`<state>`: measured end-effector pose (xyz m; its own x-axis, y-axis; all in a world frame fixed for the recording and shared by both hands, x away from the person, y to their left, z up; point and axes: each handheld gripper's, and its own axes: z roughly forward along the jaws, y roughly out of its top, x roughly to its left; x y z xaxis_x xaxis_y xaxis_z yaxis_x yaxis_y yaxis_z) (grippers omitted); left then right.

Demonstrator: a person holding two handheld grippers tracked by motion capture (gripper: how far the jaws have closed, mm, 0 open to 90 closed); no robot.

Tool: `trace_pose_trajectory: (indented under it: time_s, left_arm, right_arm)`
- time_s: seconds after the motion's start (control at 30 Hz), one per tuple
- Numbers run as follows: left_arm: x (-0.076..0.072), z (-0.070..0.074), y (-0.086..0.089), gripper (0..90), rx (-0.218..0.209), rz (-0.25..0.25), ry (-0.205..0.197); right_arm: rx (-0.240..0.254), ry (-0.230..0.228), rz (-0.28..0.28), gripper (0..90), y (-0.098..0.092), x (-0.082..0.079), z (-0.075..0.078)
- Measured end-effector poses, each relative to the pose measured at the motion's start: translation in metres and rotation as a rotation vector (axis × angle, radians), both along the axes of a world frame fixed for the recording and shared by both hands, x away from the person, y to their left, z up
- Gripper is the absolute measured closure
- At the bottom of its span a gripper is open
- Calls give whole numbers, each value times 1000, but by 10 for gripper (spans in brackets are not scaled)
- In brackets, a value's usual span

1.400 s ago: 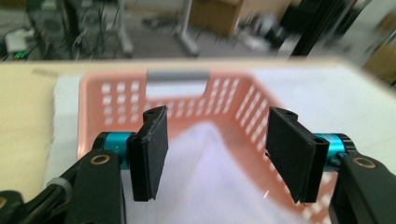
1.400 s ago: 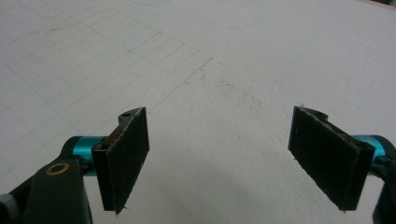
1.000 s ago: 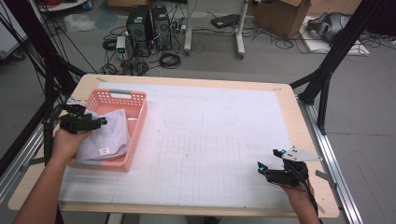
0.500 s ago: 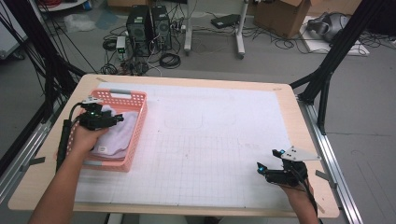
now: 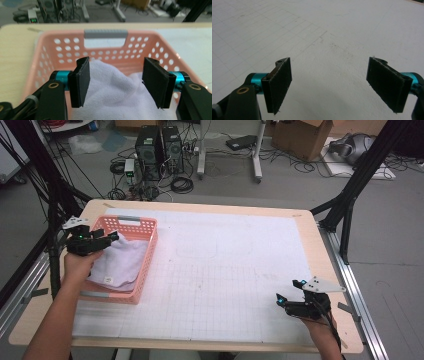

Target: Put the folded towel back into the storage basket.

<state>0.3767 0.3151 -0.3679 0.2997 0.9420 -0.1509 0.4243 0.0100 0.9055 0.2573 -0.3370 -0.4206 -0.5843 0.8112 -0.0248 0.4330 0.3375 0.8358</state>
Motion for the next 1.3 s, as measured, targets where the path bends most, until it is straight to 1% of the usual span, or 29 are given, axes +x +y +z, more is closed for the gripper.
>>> trace_pose_trajectory:
  time_s: [0.1,0.13,0.17,0.2,0.27,0.33,0.4,0.47,0.5,0.6,0.67,0.7,0.83,0.9,0.93,1.03,1.1,1.23,1.3]
  left_arm:
    - [-11,6,5,383,-27,-10,-55]
    - [-14,8,6,378,-40,-12,-68]
    - [-14,8,6,372,-40,-12,-68]
    - [-22,10,7,370,-57,-23,-101]
    - [-30,12,7,358,-83,-42,-124]
    - [-38,12,4,336,-108,-61,-153]
    - [-47,11,-2,318,-123,-84,-175]
    - [-54,11,-7,289,-123,-104,-192]
    - [-57,11,-10,277,-136,-114,-201]
    - [-64,13,-22,256,-158,-158,-212]
    - [-67,14,-33,215,-171,-188,-218]
    - [-68,14,-38,207,-176,-203,-220]
    - [-71,15,-61,170,-178,-261,-244]
    - [-74,14,-71,173,-174,-283,-260]
    - [-76,14,-76,174,-181,-294,-264]
    - [-79,11,-92,175,-190,-332,-265]
    - [-80,12,-103,178,-163,-357,-250]
    - [-83,12,-122,181,-170,-394,-249]
    - [-85,11,-130,183,-164,-413,-244]
  right_arm:
    - [2,-1,1,194,1,0,1]
    - [8,-2,1,194,1,0,1]
    - [10,-2,0,194,1,-1,1]
    - [11,-7,-1,194,1,-1,1]
    - [10,-9,-1,194,1,-1,2]
    - [11,-8,2,194,2,-1,2]
    - [11,-11,0,194,1,-1,3]
    - [16,-19,-4,194,1,-2,3]
    - [22,-23,-6,194,0,-2,3]
    - [34,-31,-11,194,1,-2,4]
    - [39,-31,-9,194,1,-2,5]
    - [43,-31,-7,194,1,-2,5]
    - [53,-33,-9,194,0,-2,5]
    - [58,-40,-9,194,0,-2,6]
    - [59,-42,-11,194,-1,-2,7]
    - [69,-44,-19,194,-3,-2,6]
    - [77,-45,-25,194,-5,-1,6]
    - [71,-55,-21,194,-6,-1,6]
    - [78,-49,-22,194,-6,-1,6]
